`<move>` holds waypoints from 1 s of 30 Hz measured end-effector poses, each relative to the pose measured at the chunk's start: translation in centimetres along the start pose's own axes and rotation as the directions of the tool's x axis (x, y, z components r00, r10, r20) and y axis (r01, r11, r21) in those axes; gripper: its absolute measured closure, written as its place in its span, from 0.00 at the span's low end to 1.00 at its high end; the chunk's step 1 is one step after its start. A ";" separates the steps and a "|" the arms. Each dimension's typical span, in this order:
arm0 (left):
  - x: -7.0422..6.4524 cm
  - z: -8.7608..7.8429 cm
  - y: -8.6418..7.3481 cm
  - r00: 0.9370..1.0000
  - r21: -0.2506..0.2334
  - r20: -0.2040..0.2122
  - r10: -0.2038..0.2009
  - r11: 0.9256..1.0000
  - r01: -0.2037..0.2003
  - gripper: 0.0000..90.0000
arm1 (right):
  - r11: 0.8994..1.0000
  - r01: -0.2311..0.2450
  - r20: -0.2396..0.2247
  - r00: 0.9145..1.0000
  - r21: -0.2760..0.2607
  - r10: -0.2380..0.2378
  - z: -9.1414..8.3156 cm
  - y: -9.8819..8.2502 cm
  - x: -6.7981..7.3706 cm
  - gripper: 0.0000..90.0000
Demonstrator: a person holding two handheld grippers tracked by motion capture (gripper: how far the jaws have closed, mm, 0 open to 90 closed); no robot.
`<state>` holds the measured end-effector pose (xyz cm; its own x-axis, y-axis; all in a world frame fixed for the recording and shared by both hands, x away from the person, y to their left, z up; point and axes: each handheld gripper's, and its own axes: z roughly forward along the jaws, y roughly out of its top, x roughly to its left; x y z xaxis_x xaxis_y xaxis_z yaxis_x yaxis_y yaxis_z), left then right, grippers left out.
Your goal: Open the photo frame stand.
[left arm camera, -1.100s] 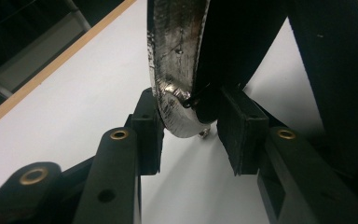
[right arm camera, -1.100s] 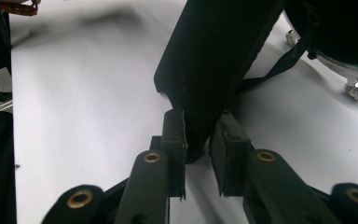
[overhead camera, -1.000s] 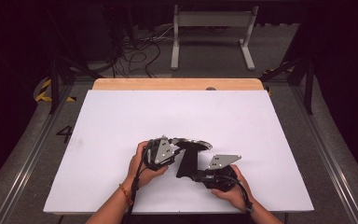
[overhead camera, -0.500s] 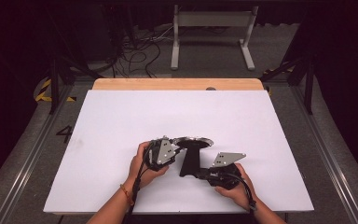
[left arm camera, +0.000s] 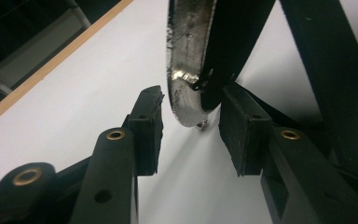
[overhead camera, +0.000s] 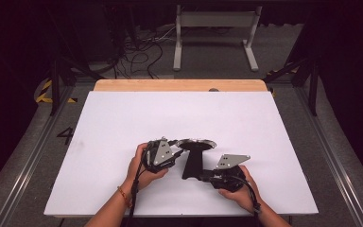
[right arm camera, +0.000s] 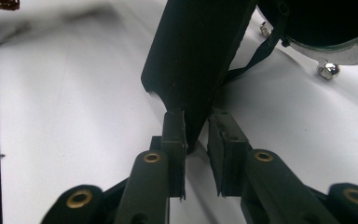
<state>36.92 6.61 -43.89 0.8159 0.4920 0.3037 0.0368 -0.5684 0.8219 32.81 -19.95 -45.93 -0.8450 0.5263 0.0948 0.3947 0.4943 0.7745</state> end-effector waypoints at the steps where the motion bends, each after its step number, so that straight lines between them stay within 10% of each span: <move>1: -0.1 0.0 0.0 1.000 -0.004 0.008 -0.003 1.000 0.003 0.66 | 1.000 0.010 0.009 1.000 0.004 -0.010 0.0 0.0 0.1 0.84; 30: 0.6 -1.4 0.0 0.996 0.007 0.091 0.013 1.000 -0.014 0.60 | 0.998 0.055 0.067 0.996 -0.023 -0.053 -1.4 0.7 0.9 0.74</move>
<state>36.60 7.88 -43.05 0.8656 0.4222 0.2693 0.0296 -0.5800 0.8141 31.84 -20.09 -44.41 -0.8387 0.5444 0.0116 0.3396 0.5063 0.7927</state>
